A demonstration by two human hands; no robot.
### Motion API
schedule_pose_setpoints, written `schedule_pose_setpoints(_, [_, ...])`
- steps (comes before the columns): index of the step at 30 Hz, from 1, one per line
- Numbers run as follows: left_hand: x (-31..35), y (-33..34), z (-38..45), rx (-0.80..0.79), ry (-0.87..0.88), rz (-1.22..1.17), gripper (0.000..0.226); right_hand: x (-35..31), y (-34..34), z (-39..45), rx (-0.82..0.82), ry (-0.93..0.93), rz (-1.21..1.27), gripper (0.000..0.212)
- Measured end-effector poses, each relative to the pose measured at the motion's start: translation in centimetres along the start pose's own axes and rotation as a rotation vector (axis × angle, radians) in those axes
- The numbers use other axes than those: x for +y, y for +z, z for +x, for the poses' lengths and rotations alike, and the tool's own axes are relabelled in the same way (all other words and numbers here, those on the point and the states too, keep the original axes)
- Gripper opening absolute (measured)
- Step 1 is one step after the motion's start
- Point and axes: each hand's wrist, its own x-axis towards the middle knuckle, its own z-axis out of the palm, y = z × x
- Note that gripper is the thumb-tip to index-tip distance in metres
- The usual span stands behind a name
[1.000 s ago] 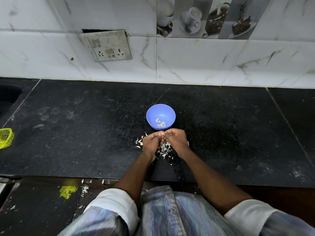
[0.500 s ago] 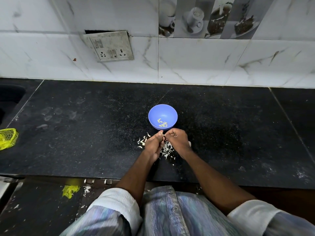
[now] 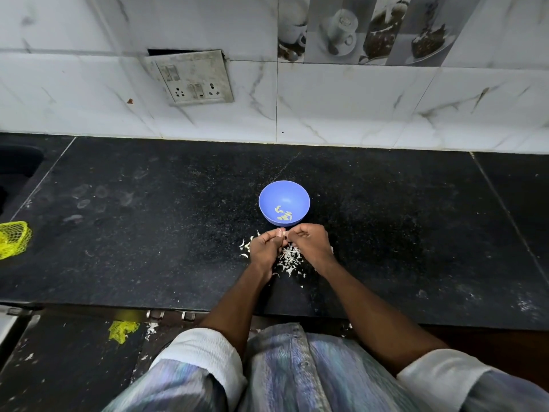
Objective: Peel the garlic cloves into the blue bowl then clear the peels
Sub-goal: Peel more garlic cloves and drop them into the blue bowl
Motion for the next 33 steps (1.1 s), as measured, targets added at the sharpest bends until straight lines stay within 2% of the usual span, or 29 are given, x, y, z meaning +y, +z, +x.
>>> schedule_pose_setpoints(7, [0.0,-0.3,0.2,0.02,0.161,0.148,0.012,-0.6,-0.4,0.1,-0.066,0.041,0.067,0.013])
schedule_pose_setpoints(12, [-0.1,-0.4,0.5,0.036,0.246,0.262,0.015,-0.3,-0.3,0.5,-0.051,0.06,0.047,0.013])
schedule_pose_setpoints(18, [-0.2,-0.3,0.8,0.086,0.297,0.317,0.013,-0.2,-0.3,0.7,-0.078,0.085,0.106,0.012])
schedule_pose_setpoints(25, [-0.3,-0.7,0.8,0.074,0.333,0.413,0.01,0.1,-0.3,0.7,-0.084,0.094,0.117,0.012])
schedule_pose_setpoints(33, [-0.1,-0.3,0.4,0.152,0.358,0.436,0.011,-0.4,-0.2,0.7,-0.076,0.099,0.124,0.01])
